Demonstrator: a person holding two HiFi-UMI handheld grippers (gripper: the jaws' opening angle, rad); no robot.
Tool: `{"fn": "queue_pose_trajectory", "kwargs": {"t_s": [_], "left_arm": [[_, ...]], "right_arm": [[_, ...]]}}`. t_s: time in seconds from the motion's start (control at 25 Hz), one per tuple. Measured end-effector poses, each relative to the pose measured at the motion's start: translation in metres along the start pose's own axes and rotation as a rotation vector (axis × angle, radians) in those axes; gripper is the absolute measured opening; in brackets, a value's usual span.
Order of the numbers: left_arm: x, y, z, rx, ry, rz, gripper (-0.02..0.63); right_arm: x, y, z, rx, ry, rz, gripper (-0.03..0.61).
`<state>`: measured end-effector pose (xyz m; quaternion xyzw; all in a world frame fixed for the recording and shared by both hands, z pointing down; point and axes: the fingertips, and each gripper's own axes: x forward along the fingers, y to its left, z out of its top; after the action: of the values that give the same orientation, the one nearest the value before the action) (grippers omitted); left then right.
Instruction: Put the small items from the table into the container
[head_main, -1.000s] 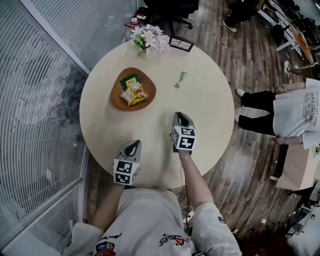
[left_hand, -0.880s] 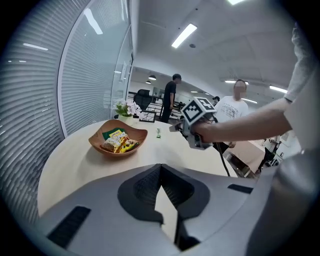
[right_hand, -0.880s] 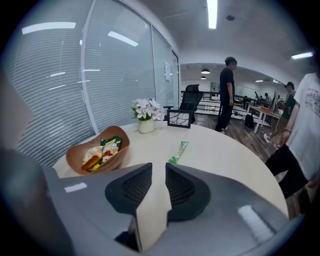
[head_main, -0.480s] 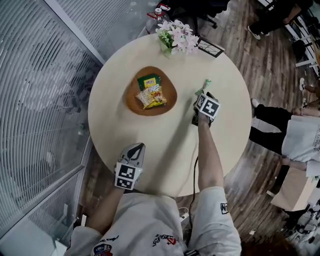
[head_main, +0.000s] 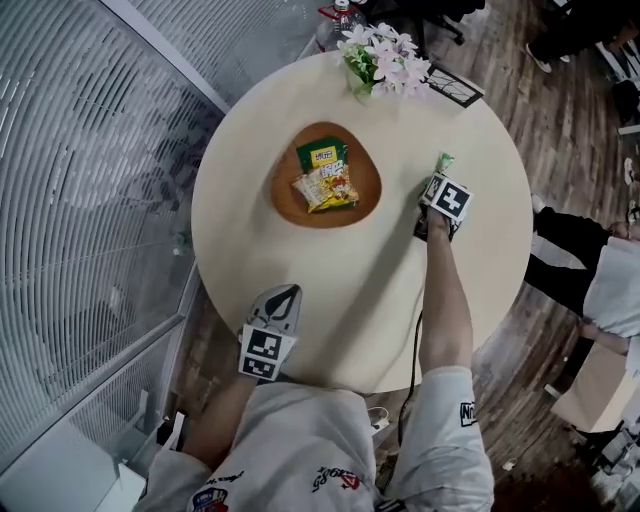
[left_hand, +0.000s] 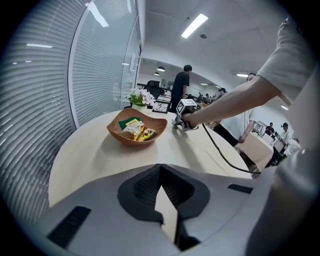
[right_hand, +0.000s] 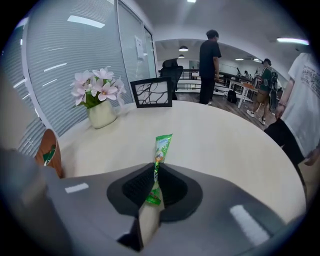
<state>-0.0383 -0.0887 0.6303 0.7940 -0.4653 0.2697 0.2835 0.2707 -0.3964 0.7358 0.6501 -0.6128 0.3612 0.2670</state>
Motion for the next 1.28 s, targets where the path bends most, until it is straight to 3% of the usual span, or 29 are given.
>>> {"fn": "queue_pose_trajectory", "kwargs": {"t_s": [0.16, 0.28, 0.44, 0.56, 0.64, 0.76, 0.92, 1.12, 1.28], "left_arm": [[0.0, -0.001, 0.001, 0.002, -0.006, -0.001, 0.006], [0.001, -0.004, 0.001, 0.007, -0.009, -0.003, 0.006], [0.0, -0.008, 0.003, 0.006, -0.028, -0.003, 0.006], [-0.004, -0.007, 0.005, -0.004, -0.045, 0.005, 0.006], [-0.009, -0.004, 0.004, -0.01, -0.055, 0.017, 0.006], [-0.02, 0.002, 0.001, -0.026, -0.07, 0.045, 0.006], [-0.038, 0.013, -0.009, -0.06, -0.081, 0.089, 0.006], [-0.049, 0.024, -0.022, -0.098, -0.091, 0.135, 0.006], [-0.054, 0.02, -0.02, -0.103, -0.119, 0.144, 0.006]], "right_arm": [[-0.008, 0.01, 0.0, -0.034, 0.006, 0.044, 0.012], [-0.035, 0.037, 0.022, -0.119, -0.105, 0.116, 0.009], [-0.099, 0.116, 0.06, -0.24, -0.24, 0.336, 0.009], [-0.131, 0.19, 0.044, -0.327, -0.191, 0.508, 0.009], [-0.137, 0.225, 0.021, -0.372, -0.144, 0.558, 0.009], [-0.131, 0.252, -0.014, -0.426, -0.074, 0.566, 0.009], [-0.116, 0.261, -0.049, -0.481, 0.002, 0.504, 0.01], [-0.113, 0.261, -0.051, -0.566, -0.054, 0.43, 0.012], [-0.134, 0.252, -0.05, -0.54, -0.085, 0.455, 0.097]]}}
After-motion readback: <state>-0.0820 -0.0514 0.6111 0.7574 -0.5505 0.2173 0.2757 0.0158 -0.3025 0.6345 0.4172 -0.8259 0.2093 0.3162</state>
